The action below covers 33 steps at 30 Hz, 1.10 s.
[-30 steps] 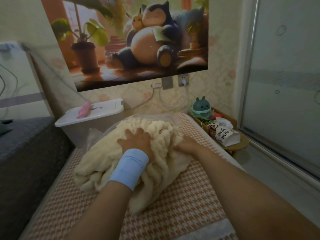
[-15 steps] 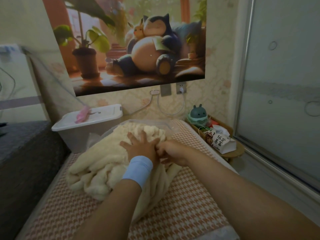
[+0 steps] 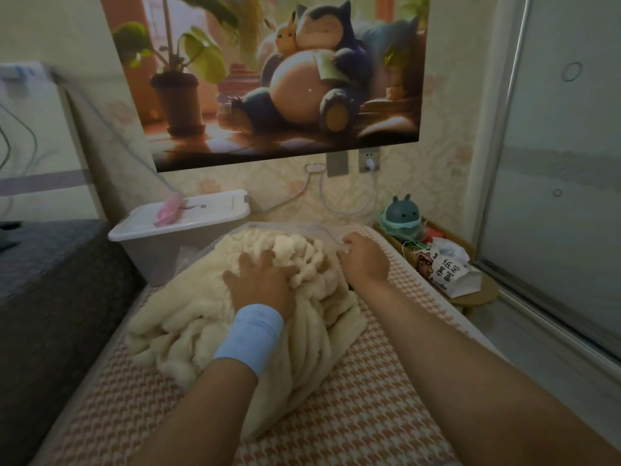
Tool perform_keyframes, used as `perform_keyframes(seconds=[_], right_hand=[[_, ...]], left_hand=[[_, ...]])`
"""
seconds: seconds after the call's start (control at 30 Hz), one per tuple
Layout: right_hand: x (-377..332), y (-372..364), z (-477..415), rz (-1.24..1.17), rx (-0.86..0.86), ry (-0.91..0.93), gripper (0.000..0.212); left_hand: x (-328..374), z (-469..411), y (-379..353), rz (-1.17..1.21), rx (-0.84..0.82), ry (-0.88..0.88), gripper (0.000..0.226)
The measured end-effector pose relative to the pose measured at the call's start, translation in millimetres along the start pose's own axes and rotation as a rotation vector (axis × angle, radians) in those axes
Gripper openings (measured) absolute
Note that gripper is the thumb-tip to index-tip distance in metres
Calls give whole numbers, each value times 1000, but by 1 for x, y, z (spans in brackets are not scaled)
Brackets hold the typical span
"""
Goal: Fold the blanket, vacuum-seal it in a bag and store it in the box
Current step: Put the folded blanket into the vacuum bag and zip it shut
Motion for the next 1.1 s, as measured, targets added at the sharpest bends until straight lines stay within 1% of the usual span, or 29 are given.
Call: perform_keyframes(seconds=[0.03, 0.07, 0.1, 0.17, 0.23, 0.37, 0.47, 0.53, 0.57, 0.6, 0.63, 0.67, 0.73, 0.77, 0.8, 0.83, 0.87, 0.9, 0.93, 0.97, 1.0, 1.03, 1.07, 1.1], right_hand=[[-2, 0, 0, 0, 32, 46, 18], [-4, 1, 1, -1, 44, 84, 10], [-5, 4, 4, 6, 42, 115, 14], [-4, 9, 15, 11, -3, 177, 26], [1, 15, 33, 53, -65, 269, 34], [15, 10, 72, 175, -191, 441, 34], [22, 3, 95, 227, -263, 514, 33], [32, 6, 95, 312, -353, 496, 24], [34, 12, 90, 341, -369, 464, 23], [36, 21, 85, 326, -340, 424, 28], [33, 33, 78, 250, -245, 372, 33], [29, 46, 71, 146, -113, 307, 35], [11, 64, 57, -48, 125, 205, 29], [-2, 65, 50, -116, 168, 192, 19], [-12, 61, 42, -146, 130, 187, 9], [-23, 50, 35, -133, 38, 182, 28], [-32, 36, 30, -96, -72, 186, 45], [-38, 22, 25, -65, -147, 190, 48], [-43, 9, 24, -42, -157, 191, 36], [-44, 4, 23, -27, -111, 181, 18], [-47, 3, 21, -17, -45, 166, 20], [-49, 5, 20, -9, 19, 142, 30], [-50, 7, 20, 10, 45, 127, 31], [-53, 10, 22, 9, 62, 151, 24]], left_hand=[[0, 0, 1, 12, 22, -10, 39], [0, 0, 1, 22, 42, -17, 38], [1, -1, 1, 30, 58, -23, 37], [6, -3, -2, 50, 94, -33, 37], [15, -6, -6, 85, 114, -38, 37], [30, -13, -13, 88, 76, -20, 36], [45, -11, -21, 38, 23, -87, 35], [54, -6, -26, 1, -10, -171, 40], [55, -3, -25, 1, -14, -211, 46], [54, -1, -23, 15, -21, -249, 53], [52, 2, -20, 44, -33, -285, 63], [48, 5, -16, 88, -42, -308, 74], [37, 9, -7, 230, -33, -287, 94], [27, 8, -6, 317, -41, -234, 103], [19, 6, -5, 409, -68, -185, 107], [12, 3, -4, 482, -111, -153, 105], [5, 1, -3, 504, -163, -140, 97], [-1, 1, 0, 478, -219, -153, 85], [-9, 0, 2, 402, -277, -182, 74], [-12, 0, 4, 290, -306, -228, 69], [-16, 1, 4, 156, -300, -268, 68], [-18, 2, 3, 27, -268, -295, 67], [-19, 3, 1, -55, -241, -291, 67], [-19, 2, -5, -72, -246, -267, 67]])
Point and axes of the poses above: each hand's wrist, its own z-axis away from the middle knuckle, its own y-axis out of the back of the hand, x = y × z, the point moved 5 cm from there along -z, towards the middle knuckle, and after that the axes turned 12 degrees about z, right-handed, at the moved point
